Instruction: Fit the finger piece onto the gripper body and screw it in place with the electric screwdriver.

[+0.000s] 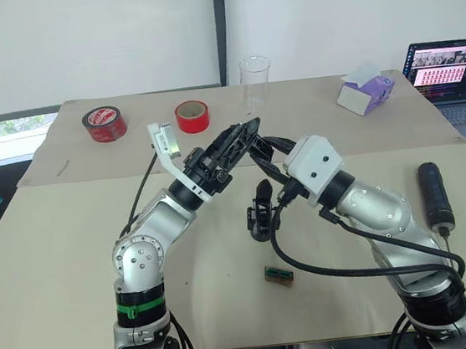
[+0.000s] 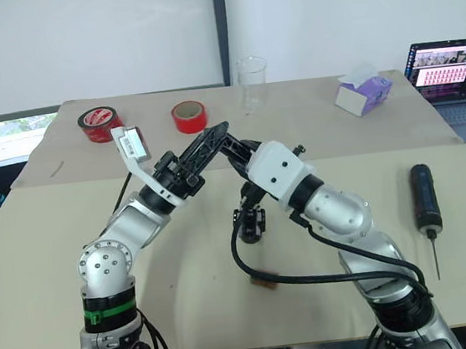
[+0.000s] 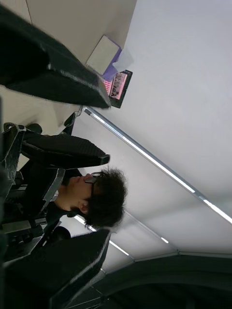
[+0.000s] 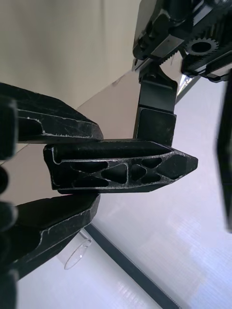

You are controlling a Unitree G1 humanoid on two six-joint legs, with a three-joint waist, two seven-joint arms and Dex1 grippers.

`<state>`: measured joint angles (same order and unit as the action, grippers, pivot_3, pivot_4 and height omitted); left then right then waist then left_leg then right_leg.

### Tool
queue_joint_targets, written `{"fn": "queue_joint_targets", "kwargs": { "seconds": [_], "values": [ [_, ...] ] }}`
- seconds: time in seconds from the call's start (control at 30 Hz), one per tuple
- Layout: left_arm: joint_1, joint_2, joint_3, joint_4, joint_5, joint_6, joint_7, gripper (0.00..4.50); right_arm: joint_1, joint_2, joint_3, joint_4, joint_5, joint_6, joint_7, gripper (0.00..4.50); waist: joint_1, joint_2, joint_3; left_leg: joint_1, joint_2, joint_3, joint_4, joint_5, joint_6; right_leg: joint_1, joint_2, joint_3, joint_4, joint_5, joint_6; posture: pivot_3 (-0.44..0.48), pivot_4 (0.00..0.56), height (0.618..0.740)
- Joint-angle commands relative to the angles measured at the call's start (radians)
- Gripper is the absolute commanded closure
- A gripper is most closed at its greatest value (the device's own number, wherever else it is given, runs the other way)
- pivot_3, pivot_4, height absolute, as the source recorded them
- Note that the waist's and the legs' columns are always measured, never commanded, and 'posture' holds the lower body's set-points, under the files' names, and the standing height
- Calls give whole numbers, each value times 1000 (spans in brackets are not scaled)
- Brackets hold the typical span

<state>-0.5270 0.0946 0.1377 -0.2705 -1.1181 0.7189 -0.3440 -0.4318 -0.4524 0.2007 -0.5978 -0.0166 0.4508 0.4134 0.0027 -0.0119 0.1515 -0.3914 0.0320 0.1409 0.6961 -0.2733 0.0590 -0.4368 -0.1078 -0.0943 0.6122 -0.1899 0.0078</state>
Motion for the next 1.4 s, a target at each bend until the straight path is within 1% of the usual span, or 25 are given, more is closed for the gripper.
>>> {"fn": "queue_joint_targets", "kwargs": {
  "seconds": [0.03, 0.07, 0.13, 0.17, 0.2, 0.23, 0.3, 0.37, 0.43, 0.47, 0.53, 0.57, 0.6, 0.63, 0.67, 0.7, 0.73, 0.8, 0.87, 0.93, 1.03, 1.1, 1.17, 1.27, 1.4],
  "values": [
    [-7, -16, -14, -30, -2, -15, 7, 2326, -23, 8, -1, -27, -14, -27, 5, 3406, 0, 0, 0, 0, 0, 0, 0, 0, 0, 0, 0, 0, 0, 0, 0, 0, 150, 740],
    [-5, -23, -15, -32, 3, -24, 10, 2795, -21, 8, 0, -28, -16, -28, 7, 3406, 0, 0, 0, 0, 0, 0, 0, 0, 0, 0, 0, 0, 0, 0, 0, 0, 150, 740],
    [-6, -37, -13, -35, 13, -40, 16, 3912, -17, 7, -1, -29, -15, -32, 12, 3406, 0, 0, 0, 0, 0, 0, 0, 0, 0, 0, 0, 0, 0, 0, 0, 0, 150, 740],
    [-7, -44, -11, -35, 27, -58, 15, 4358, -10, 7, -3, -32, 0, -24, 25, 3406, 0, 0, 0, 0, 0, 0, 0, 0, 0, 0, 0, 0, 0, 0, 0, 0, 150, 740],
    [-9, -49, -10, -35, 47, -82, 10, 4463, -4, 10, -7, -37, 15, -20, 35, 3406, 1, 0, 0, 0, 0, 0, 0, 0, 0, 0, 0, 0, 0, 0, 0, 0, 150, 740],
    [-10, -53, -11, -36, 62, -99, 5, 4461, 1, 13, -12, -40, 25, -16, 43, 3406, 2, 0, 0, 0, 0, 0, 0, 0, 0, 0, 0, 0, 0, 0, 0, 0, 150, 740],
    [-13, -65, 6, -31, 52, -114, 10, 4461, 10, 13, -37, -50, 43, -1, 54, 3406, 4, 0, 0, 0, 0, 0, 0, 0, 1, 0, 0, 0, -1, 0, 0, 0, 150, 740],
    [-14, -65, 23, -25, 39, -118, 9, 4461, 13, 4, -69, -63, 74, 23, 76, 2348, 4, -1, 0, 0, 0, 0, 0, 0, 1, 0, 0, 0, -1, 0, 0, 0, 150, 740],
    [-18, -45, 56, -9, 3, -107, -3, 4461, 9, -18, -135, -96, 165, 101, 122, 1693, 4, -1, 0, 0, 0, 0, 0, -1, 1, 0, 0, 0, -1, 0, 0, 0, 150, 740],
    [-20, -10, 71, 1, -48, -62, -34, 4461, 4, -31, -185, -120, 245, 170, 155, 1282, 3, -1, 1, 0, 0, 0, 0, -1, 1, 0, 0, 0, -1, 0, 0, 0, 150, 740],
    [-22, 105, 76, 27, -109, 41, -157, 4461, -15, -76, -290, -152, 412, 321, 213, 580, 3, -1, 1, 0, 1, -1, 0, -1, 3, 0, 1, 0, -1, 2, -3, 0, 150, 740],
    [-20, 165, 71, 50, -120, 84, -216, 4461, -27, -103, -330, -159, 484, 387, 235, 290, 2, -1, 1, -1, 1, -1, 0, -2, 4, -1, 1, 0, 0, 2, -4, 0, 150, 740],
    [-19, 226, 63, 81, -103, 105, -283, 4461, -39, -138, -364, -159, 562, 455, 263, 0, 1, -1, 1, -1, 1, -1, 0, -3, 5, -1, 1, -1, 0, 2, -5, 0, 150, 740],
    [-22, 282, 52, 107, -91, 121, -364, 4461, -49, -175, -400, -153, 658, 534, 294, 0, 0, -1, 1, 0, 1, -1, 0, -4, 7, -1, 1, -1, 0, 2, -5, 0, 150, 740],
    [-26, 331, 36, 125, -73, 133, -440, 4461, -58, -220, -441, -139, 794, 656, 326, 0, 0, -1, 1, 0, 1, -1, 0, -4, 8, -1, 1, -1, 0, 2, -5, 0, 150, 740],
    [-33, 371, 11, 133, -48, 139, -506, 4461, -51, -283, -459, -139, 904, 726, 386, 0, 0, -1, 1, 0, 1, -1, -1, -5, 8, -1, 1, -2, -1, 2, -5, 0, 150, 740],
    [-42, 408, -23, 135, -17, 140, -574, 4461, -50, -328, -462, -138, 962, 770, 417, 0, 3, -1, 1, -1, 1, -2, -1, -5, 8, -1, 1, -2, -1, 2, -6, 0, 150, 740],
    [-54, 445, -63, 142, 24, 134, -652, 4461, -55, -381, -459, -134, 1026, 800, 421, 0, 7, -1, 1, -1, 1, -3, -1, -5, 9, -1, 1, -3, -2, 3, -9, 0, 150, 740],
    [-74, 478, -126, 139, 86, 116, -740, 4461, -98, -354, -449, -73, 1121, 862, 350, 0, 9, -2, 2, -2, 1, -3, -1, -6, 10, -1, 0, -2, -2, 3, -11, 0, 150, 740],
    [-93, 491, -173, 133, 129, 107, -797, 4461, -135, -328, -432, -22, 1208, 917, 291, 0, 9, -2, 2, -3, 0, -2, 0, -6, 10, -2, 0, -2, -2, 2, -11, 0, 150, 740],
    [-108, 473, -207, 116, 157, 111, -820, 4461, -178, -300, -384, 15, 1279, 969, 209, 0, 8, -2, 2, -3, 0, -2, 0, -6, 10, -2, -1, -1, -2, 3, -11, 0, 150, 740],
    [-106, 459, -226, 93, 170, 113, -827, 4461, -203, -265, -340, 37, 1292, 999, 129, 0, 8, -2, 2, -4, 1, -2, 0, -5, 10, -3, -1, -1, -2, 4, -11, 0, 150, 740],
    [-103, 448, -237, 90, 191, 108, -831, 4461, -222, -234, -319, 69, 1363, 1017, 64, 0, 8, -2, 2, -5, 1, -3, -1, -5, 8, -4, 0, -2, -1, 4, -11, 0, 150, 740],
    [-106, 432, -237, 101, 207, 105, -829, 4461, -239, -217, -292, 86, 1447, 1014, -10, 0, 8, -2, 2, -6, 1, -3, -1, -2, 4, -4, 0, -2, -1, 4, -11, 0, 150, 740],
    [-109, 412, -239, 98, 209, 131, -820, 4461, -243, -213, -257, 91, 1510, 976, -89, 0, 9, -2, 2, -6, 1, -3, 0, -3, 7, -4, 0, -2, -2, 4, -10, 0, 150, 740]
  ]
}}
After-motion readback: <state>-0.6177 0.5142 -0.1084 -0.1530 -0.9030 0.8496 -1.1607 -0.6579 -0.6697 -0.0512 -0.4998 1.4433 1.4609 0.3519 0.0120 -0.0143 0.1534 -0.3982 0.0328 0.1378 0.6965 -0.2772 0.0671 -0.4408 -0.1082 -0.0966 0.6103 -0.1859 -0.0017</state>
